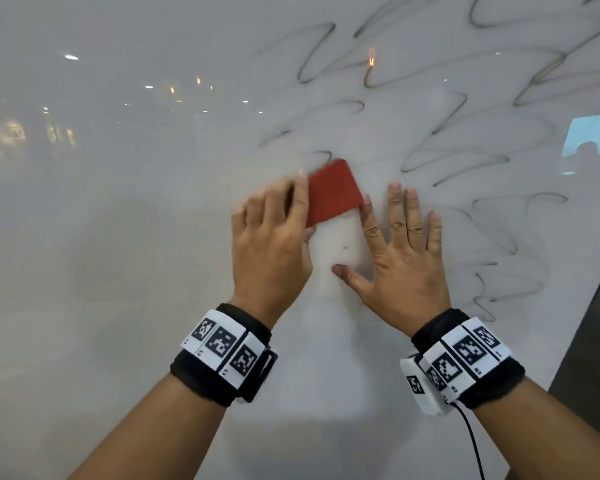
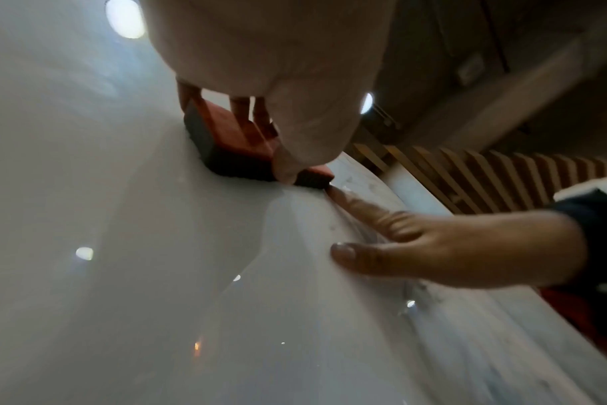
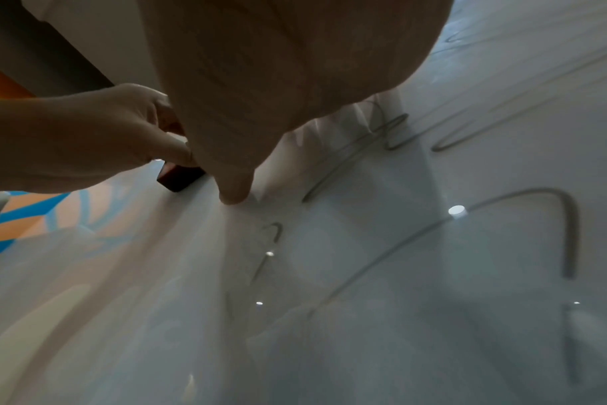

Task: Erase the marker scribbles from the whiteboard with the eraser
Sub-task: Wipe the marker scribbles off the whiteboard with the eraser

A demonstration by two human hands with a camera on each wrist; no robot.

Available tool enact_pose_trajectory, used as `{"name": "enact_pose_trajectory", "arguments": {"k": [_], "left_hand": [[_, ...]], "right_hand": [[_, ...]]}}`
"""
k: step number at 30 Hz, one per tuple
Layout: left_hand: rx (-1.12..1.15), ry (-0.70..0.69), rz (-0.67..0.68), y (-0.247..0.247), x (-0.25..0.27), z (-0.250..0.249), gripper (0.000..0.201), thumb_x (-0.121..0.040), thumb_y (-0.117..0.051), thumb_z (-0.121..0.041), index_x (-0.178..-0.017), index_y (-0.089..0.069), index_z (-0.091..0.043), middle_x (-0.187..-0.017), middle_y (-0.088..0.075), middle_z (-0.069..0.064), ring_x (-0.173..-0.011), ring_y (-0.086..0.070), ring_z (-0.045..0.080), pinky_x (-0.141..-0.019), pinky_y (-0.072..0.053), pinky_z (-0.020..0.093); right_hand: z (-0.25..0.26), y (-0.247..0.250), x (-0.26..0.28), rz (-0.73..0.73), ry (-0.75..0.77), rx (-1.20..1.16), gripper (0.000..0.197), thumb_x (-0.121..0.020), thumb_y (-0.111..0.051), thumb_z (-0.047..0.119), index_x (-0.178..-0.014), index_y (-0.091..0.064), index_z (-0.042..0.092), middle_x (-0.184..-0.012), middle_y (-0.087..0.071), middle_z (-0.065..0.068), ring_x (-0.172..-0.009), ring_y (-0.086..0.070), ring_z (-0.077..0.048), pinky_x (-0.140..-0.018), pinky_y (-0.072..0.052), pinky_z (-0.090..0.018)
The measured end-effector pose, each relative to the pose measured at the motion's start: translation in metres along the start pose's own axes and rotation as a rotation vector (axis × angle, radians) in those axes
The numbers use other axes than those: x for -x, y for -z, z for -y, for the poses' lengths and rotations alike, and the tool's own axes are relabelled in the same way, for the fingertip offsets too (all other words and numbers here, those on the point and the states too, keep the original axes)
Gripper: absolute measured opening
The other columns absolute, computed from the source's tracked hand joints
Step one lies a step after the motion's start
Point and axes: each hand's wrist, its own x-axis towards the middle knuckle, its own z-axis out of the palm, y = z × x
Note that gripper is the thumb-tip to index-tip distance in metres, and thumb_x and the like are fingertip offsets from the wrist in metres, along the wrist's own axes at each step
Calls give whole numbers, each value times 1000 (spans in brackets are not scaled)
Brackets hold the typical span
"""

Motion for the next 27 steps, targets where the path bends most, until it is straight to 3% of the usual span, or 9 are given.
{"name": "enact_pose_trajectory", "arguments": {"k": [2, 7, 11, 13, 18, 20, 22, 24, 27], "left_hand": [[-33, -34, -6, 1, -2, 8, 70, -83, -68, -27, -146, -44, -7, -132, -50, 10, -115, -40, 29, -91, -38, 44], [107, 447, -100, 14, -30, 16, 72, -86, -66, -27, -149, -37, -6, -136, -46, 15, -119, -42, 35, -92, -41, 53], [-2, 136, -25, 5, -17, -1, 72, -84, -69, -25, -147, -40, -5, -133, -48, 14, -115, -39, 31, -92, -42, 50], [-35, 87, -40, 3, -16, 6, 71, -84, -71, -25, -146, -42, -4, -132, -50, 14, -113, -38, 30, -90, -42, 49], [92, 516, -125, 12, -41, 11, 72, -89, -66, -28, -149, -36, -3, -135, -46, 17, -118, -43, 37, -92, -43, 55], [71, 385, -105, 10, -38, 1, 71, -86, -66, -25, -148, -38, -4, -134, -47, 16, -118, -42, 35, -95, -42, 54], [7, 79, -51, 4, -26, -7, 69, -84, -66, -24, -146, -42, -6, -133, -47, 13, -116, -41, 32, -96, -39, 50], [-56, -86, -27, 2, -21, -4, 67, -85, -66, -25, -146, -43, -6, -133, -47, 10, -115, -41, 30, -96, -38, 46], [-8, 146, -82, 8, -35, 4, 70, -85, -67, -27, -146, -41, -6, -133, -48, 13, -115, -40, 31, -91, -40, 49]], "right_hand": [[0, 1, 0, 0, 0, -6, 98, -87, -40, 77, -159, 2, 25, -165, 10, -13, -152, 8, -29, -120, -3, -57], [-7, 11, -9, 17, 5, 11, 109, -79, -50, 79, -159, 2, 25, -165, 11, -11, -152, 9, -28, -119, -3, -58], [-11, 21, -25, 16, -35, 10, 119, -74, -48, 84, -158, 9, 22, -164, 15, -12, -152, 13, -27, -119, -4, -59], [-11, 23, -28, 16, -26, 25, 120, -74, -47, 85, -158, 10, 20, -164, 15, -13, -151, 13, -28, -119, -5, -60], [-12, 22, -27, 9, -14, 20, 118, -75, -47, 83, -158, 7, 19, -164, 14, -13, -152, 12, -29, -119, -3, -59], [-12, 22, -27, 5, -10, 15, 117, -76, -47, 83, -158, 8, 20, -164, 15, -12, -152, 12, -29, -119, -3, -60], [-12, 22, -27, -4, -7, 14, 116, -77, -47, 83, -158, 7, 19, -164, 13, -13, -152, 10, -29, -119, -5, -60], [-11, 22, -27, -11, -6, 15, 115, -77, -46, 82, -158, 4, 18, -164, 11, -14, -152, 8, -30, -119, -7, -61], [-12, 25, -27, 13, -6, 23, 115, -77, -48, 81, -158, 6, 20, -164, 12, -14, -152, 10, -29, -119, -7, -60]]}}
